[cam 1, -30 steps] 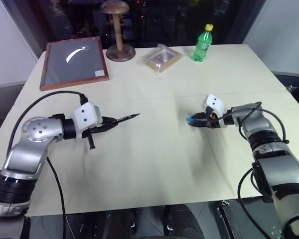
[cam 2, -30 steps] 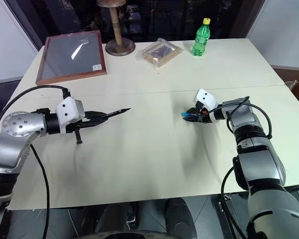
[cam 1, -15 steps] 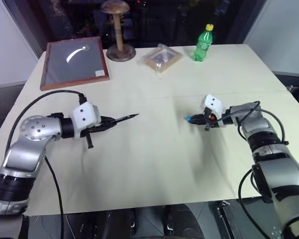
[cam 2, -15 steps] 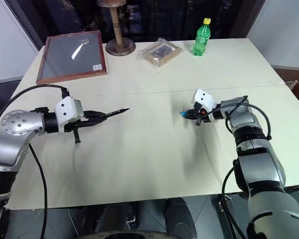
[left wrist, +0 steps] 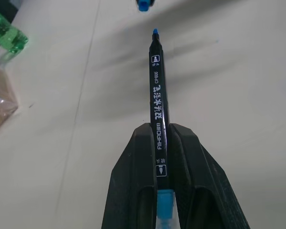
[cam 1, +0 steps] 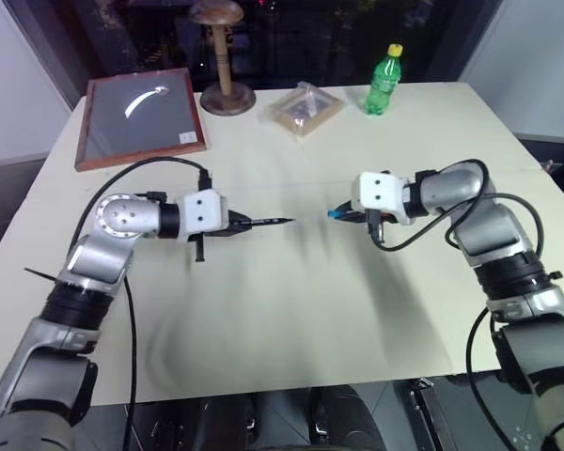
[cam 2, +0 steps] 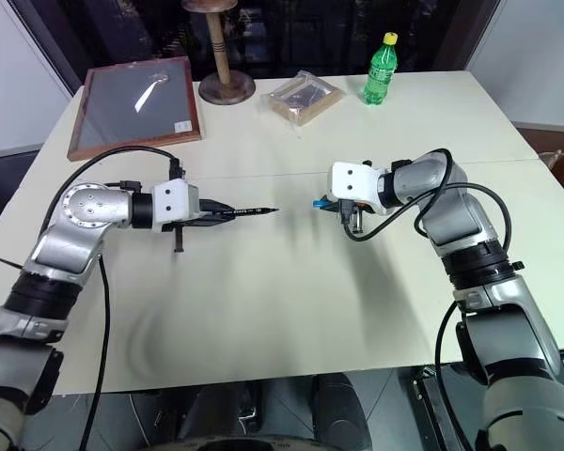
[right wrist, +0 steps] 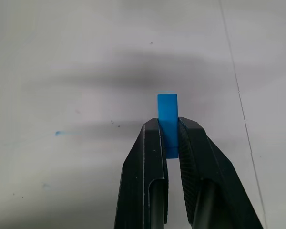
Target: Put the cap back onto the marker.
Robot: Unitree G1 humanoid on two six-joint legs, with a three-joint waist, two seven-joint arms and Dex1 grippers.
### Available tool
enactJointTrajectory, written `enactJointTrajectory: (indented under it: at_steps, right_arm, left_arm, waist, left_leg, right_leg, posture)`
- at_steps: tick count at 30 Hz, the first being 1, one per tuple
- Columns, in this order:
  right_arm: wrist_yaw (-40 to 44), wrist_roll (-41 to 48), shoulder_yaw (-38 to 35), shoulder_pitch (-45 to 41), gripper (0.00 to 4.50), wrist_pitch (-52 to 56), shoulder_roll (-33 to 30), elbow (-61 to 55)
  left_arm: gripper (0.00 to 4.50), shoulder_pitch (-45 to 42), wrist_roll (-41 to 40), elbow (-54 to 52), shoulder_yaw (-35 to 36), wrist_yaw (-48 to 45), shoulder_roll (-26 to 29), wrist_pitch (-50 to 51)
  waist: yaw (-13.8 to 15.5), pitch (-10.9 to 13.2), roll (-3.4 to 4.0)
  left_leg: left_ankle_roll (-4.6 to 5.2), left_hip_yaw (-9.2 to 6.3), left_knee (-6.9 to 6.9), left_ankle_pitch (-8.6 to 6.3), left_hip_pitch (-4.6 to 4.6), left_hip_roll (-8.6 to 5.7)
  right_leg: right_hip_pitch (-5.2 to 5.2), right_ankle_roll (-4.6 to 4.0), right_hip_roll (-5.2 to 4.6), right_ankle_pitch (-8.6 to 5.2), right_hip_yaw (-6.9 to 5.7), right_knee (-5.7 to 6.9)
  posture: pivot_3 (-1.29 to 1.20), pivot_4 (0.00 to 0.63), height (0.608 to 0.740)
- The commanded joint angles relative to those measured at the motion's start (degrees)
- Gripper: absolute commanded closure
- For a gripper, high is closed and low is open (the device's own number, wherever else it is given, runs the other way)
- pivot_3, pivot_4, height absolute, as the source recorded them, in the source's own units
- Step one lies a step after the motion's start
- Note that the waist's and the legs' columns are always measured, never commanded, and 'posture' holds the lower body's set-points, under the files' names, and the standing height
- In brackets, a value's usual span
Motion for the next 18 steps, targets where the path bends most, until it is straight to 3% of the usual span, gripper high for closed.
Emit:
enactJointTrajectory:
  at_steps: [1,18]
  right_arm:
    - [-1.3,-0.4,-0.2,-0.4,4.49,2.1,-0.3,-4.4]
    - [-3.6,0.5,1.1,-1.2,4.49,9.0,3.2,-10.8]
  left_arm:
    - [4.50,-1.7,1.1,0.5,0.4,1.1,-0.4,-2.6]
    - [4.50,-1.4,3.3,-1.7,-0.1,3.5,-1.8,-2.3]
  waist:
    - [0.0,0.0,0.00]
    - [0.1,0.0,0.00]
  left_leg:
    - [0.00,0.00,0.00,0.00,-0.01,0.00]
    - [0.01,-0.01,0.01,0.00,-0.01,0.00]
  right_leg:
    - [0.00,0.00,0.00,0.00,0.00,0.00]
    - [0.01,0.00,-0.01,0.00,0.00,0.00]
  posture:
    - [0.00,0.150,0.740]
    - [0.00,0.150,0.740]
